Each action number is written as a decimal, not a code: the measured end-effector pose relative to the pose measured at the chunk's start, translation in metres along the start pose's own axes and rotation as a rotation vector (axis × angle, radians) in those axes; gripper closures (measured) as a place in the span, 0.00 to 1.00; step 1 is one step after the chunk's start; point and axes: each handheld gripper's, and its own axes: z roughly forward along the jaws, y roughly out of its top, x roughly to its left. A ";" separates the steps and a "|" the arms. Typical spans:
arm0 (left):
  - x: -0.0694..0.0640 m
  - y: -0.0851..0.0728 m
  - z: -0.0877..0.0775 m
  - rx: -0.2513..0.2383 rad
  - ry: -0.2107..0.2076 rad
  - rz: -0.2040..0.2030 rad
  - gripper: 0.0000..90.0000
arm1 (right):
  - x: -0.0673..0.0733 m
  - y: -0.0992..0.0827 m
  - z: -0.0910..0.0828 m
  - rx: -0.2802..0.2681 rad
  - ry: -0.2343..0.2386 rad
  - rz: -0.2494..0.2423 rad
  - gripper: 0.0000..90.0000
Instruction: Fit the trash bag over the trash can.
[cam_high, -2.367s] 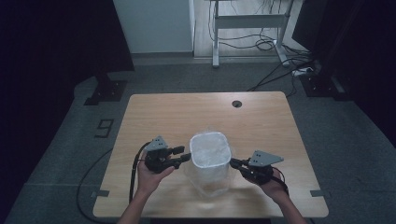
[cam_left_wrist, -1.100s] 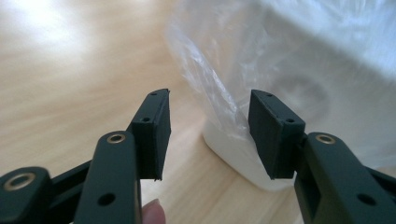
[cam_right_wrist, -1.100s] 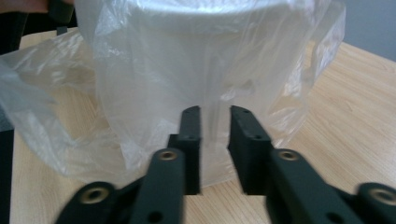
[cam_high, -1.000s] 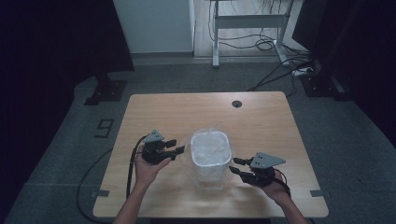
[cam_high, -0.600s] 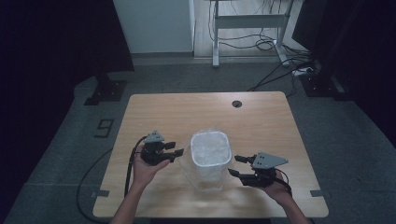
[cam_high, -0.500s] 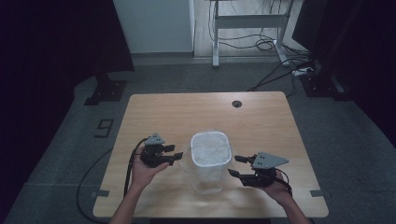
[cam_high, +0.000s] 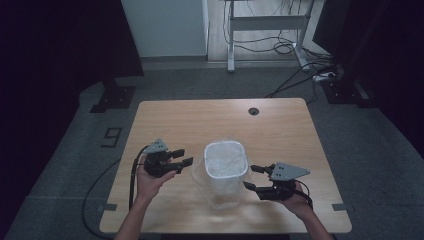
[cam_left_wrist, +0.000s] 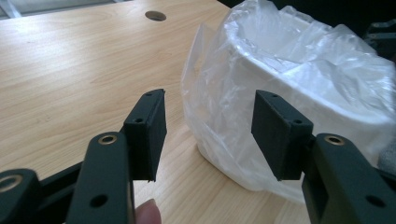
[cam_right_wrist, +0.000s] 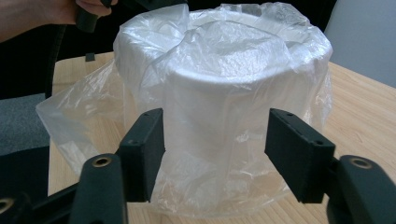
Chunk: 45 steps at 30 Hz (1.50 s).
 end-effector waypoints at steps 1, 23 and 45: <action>0.000 0.001 0.005 0.008 0.002 -0.003 0.50 | 0.000 0.000 0.001 0.000 0.002 0.003 0.39; 0.021 0.012 0.052 0.096 0.005 -0.008 0.54 | 0.024 -0.003 0.035 0.051 0.026 -0.021 0.41; 0.016 -0.007 0.001 -0.005 -0.001 0.022 0.37 | 0.018 -0.002 0.012 -0.026 -0.012 0.026 0.32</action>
